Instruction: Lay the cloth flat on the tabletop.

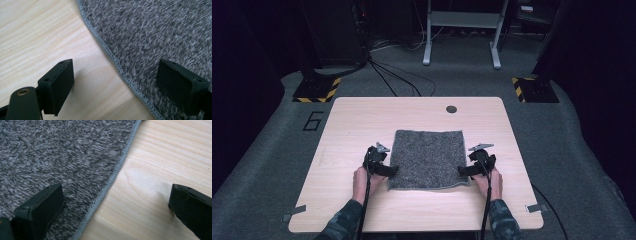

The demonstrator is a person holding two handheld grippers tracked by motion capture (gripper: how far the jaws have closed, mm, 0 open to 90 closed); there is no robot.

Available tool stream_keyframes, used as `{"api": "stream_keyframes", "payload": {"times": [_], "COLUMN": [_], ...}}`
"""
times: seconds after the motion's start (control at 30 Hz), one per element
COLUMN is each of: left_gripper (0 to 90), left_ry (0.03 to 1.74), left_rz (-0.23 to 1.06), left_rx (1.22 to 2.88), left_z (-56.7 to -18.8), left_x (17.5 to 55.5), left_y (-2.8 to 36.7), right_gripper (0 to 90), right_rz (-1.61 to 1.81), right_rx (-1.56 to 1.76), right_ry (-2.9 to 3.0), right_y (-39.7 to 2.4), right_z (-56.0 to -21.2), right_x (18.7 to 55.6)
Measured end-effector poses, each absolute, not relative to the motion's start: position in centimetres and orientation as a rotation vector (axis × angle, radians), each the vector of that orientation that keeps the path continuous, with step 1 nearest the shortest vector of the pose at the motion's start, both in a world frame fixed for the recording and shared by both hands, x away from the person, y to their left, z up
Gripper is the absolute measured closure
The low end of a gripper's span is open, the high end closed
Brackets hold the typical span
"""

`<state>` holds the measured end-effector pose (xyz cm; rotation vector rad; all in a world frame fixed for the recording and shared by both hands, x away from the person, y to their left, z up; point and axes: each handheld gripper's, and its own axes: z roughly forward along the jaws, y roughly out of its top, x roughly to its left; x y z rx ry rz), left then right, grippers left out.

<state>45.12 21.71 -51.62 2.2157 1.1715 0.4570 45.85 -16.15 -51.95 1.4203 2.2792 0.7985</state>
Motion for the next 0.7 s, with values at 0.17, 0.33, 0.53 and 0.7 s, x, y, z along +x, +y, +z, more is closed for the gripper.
{"api": "stream_keyframes", "payload": {"times": [0.17,0.33,0.53,0.7], "left_gripper": [14.5,14.5,14.6,14.6], "left_ry": [1.172,1.173,1.176,1.167], "left_rz": [0.45,0.458,0.461,0.462], "left_rx": [2.208,2.197,2.192,2.197], "left_z": [-51.7,-51.8,-51.8,-51.9], "left_x": [44.3,43.3,42.4,41.5], "left_y": [22.2,22.5,22.8,23.0], "right_gripper": [0.0,0.0,0.0,0.0], "right_rz": [0.817,0.823,0.837,0.852], "right_rx": [1.397,1.386,1.369,1.364], "right_ry": [2.282,2.283,2.281,2.271], "right_y": [-16.0,-15.9,-15.7,-15.7], "right_z": [-52.1,-52.1,-52.2,-52.3], "right_x": [45.3,44.8,43.6,42.6]}}
